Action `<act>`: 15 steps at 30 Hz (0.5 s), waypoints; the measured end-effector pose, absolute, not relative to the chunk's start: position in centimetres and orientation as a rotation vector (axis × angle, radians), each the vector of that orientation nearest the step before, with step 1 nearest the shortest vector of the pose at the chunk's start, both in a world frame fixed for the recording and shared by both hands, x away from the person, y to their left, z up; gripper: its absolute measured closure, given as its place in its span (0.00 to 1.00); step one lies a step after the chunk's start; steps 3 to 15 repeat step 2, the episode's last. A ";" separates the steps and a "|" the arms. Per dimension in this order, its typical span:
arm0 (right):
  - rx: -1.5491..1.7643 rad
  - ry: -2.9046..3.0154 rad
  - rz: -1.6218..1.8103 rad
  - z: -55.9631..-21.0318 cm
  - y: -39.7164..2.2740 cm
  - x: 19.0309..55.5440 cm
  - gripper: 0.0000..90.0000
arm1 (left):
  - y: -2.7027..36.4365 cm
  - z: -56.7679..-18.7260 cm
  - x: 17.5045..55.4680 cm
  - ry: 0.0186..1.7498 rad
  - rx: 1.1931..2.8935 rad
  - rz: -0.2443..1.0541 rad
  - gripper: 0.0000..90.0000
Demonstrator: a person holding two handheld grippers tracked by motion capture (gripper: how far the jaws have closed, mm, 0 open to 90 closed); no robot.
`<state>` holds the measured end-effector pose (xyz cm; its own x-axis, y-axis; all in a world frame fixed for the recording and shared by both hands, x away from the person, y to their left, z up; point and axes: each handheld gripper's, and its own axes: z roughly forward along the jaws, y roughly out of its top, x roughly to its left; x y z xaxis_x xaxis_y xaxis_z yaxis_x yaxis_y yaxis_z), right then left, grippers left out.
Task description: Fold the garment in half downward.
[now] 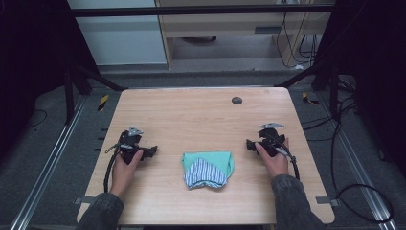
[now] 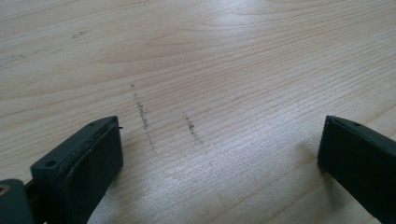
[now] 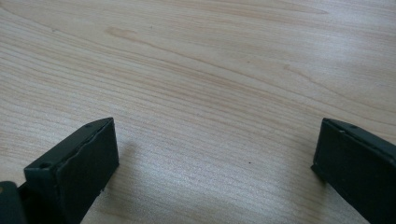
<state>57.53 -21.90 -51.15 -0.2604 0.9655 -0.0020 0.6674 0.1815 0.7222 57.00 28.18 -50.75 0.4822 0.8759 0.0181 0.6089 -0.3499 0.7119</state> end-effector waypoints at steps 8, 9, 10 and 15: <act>1.533 1.998 0.851 -51.1 -21.9 57.5 0.00 | 28.2 -50.7 57.0 1.221 2.084 0.533 0.00; 1.533 1.998 0.851 -51.1 -21.9 57.5 0.00 | 28.2 -50.7 57.0 1.221 2.084 0.533 0.00; 1.533 1.998 0.851 -51.1 -21.9 57.5 0.00 | 28.2 -50.7 57.0 1.221 2.084 0.533 0.00; 1.533 1.998 0.851 -51.1 -21.9 57.5 0.00 | 28.2 -50.7 57.0 1.221 2.084 0.533 0.00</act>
